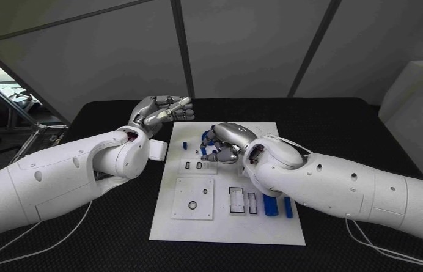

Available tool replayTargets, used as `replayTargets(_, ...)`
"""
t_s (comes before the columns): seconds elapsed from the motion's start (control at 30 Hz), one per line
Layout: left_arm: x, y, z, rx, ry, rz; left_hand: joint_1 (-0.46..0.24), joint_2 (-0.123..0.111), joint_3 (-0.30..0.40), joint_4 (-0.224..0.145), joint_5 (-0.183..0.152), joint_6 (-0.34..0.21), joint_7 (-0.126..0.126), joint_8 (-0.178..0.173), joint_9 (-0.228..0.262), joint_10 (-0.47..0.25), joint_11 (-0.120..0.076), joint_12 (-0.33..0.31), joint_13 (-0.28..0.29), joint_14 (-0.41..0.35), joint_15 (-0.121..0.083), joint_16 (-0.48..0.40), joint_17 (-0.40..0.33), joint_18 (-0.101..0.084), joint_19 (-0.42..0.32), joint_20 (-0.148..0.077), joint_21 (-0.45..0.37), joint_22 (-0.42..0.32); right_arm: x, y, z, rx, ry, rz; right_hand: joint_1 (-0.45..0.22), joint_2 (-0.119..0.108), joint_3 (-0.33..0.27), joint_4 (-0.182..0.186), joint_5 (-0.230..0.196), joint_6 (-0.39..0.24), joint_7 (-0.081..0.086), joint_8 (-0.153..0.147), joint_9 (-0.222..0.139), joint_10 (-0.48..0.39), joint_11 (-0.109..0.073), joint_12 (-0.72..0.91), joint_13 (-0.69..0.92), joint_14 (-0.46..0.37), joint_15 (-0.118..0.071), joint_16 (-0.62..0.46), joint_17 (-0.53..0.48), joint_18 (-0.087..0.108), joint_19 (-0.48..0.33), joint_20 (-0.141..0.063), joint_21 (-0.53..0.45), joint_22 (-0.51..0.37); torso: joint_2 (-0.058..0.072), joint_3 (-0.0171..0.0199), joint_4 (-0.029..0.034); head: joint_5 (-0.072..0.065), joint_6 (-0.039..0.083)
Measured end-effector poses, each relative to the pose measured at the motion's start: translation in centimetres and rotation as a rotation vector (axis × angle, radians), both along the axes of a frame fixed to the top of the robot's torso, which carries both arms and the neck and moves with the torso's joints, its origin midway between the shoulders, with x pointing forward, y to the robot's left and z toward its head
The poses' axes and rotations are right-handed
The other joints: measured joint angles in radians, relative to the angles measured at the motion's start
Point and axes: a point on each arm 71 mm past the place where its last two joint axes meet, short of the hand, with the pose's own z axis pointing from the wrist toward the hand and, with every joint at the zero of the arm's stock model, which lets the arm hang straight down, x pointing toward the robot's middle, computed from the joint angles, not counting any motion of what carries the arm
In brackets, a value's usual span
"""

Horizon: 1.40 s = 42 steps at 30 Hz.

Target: Assemble the parts on the task board

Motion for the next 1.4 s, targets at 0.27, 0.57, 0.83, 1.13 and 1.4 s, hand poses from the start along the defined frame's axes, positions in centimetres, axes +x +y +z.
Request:
replayTargets(0.27,0.0,-0.1,0.0,-0.001,0.0,-0.001,0.0,0.0,0.0,0.0,0.0,0.0,0.0,0.0,0.0,0.0,0.0,0.0,0.0,0.0,0.0,0.0,0.0,0.0,0.0,0.0,0.0,0.0,-0.6,0.7,-1.6,-0.034,0.007,0.002,0.0,0.0,-0.001,0.0,-0.002,-0.001,-0.001,0.0,0.0,0.0,0.0,0.0,0.0,0.0,0.0,0.0,0.0,0.0,0.0,0.0,0.0,0.0,0.0,0.0001,0.0,0.006,-0.004)
replayTargets(0.57,0.0,0.0,0.0,0.0,0.0,0.0,0.0,0.0,0.0,0.0,0.0,0.0,0.0,0.0,0.0,0.0,0.0,0.0,0.0,0.0,0.0,0.0,0.0,0.0,0.0,0.0,0.0,0.0,-1.0,0.7,-3.0,-0.069,0.013,-0.012,0.0,0.0,-0.001,0.0,-0.001,-0.002,-0.002,0.002,0.0,0.0,0.0,0.0,-0.002,0.0,0.0,0.0,0.0,0.0,0.0,0.0,0.0,0.0,-0.001,0.0004,0.0,0.01,-0.01)
replayTargets(0.83,0.0,0.0,0.0,0.0,0.0,0.0,0.0,0.0,0.0,0.0,0.0,0.0,0.0,0.0,0.0,0.0,0.0,0.0,0.0,0.0,0.0,0.0,0.0,0.0,0.0,0.0,0.0,0.0,-0.9,0.7,-3.1,-0.085,0.002,-0.02,-0.003,0.002,0.001,-0.002,0.001,-0.004,-0.004,0.003,0.0,0.0,0.0,0.0,-0.003,0.0,0.0,0.0,0.0,0.0,0.0,0.0,0.0,0.0,-0.001,0.0004,0.0002,0.011,-0.012)
replayTargets(1.13,0.0,0.0,0.0,0.0,0.0,0.001,0.0,0.0,0.0,0.0,0.0,0.0,0.0,0.0,0.0,0.0,0.0,0.0,0.0,0.0,0.0,0.0,0.0,0.0,0.0,0.0,0.0,0.0,-0.9,0.7,-3.1,-0.097,-0.003,-0.021,-0.017,0.0,0.001,-0.002,0.001,-0.005,-0.005,0.003,0.0,-0.004,0.004,-0.007,-0.008,0.0,0.0,0.0,0.0,0.0,0.0,0.0,0.0,0.0,-0.001,0.0003,0.0006,0.013,-0.016)
replayTargets(1.4,0.0,0.1,0.0,0.001,0.0,0.001,0.0,0.0,0.0,0.0,0.0,0.0,0.0,0.0,0.0,0.0,0.0,0.0,0.0,0.0,0.0,0.0,0.0,0.0,0.0,0.0,0.0,0.0,-0.8,0.8,-3.1,-0.108,-0.002,-0.018,-0.028,-0.006,0.001,-0.002,0.001,-0.006,-0.006,0.001,0.006,-0.007,0.007,-0.016,-0.013,0.0,0.0,0.0,0.0,0.0,0.0,0.0,0.0,0.0,-0.001,-0.0001,0.0004,0.011,-0.017)
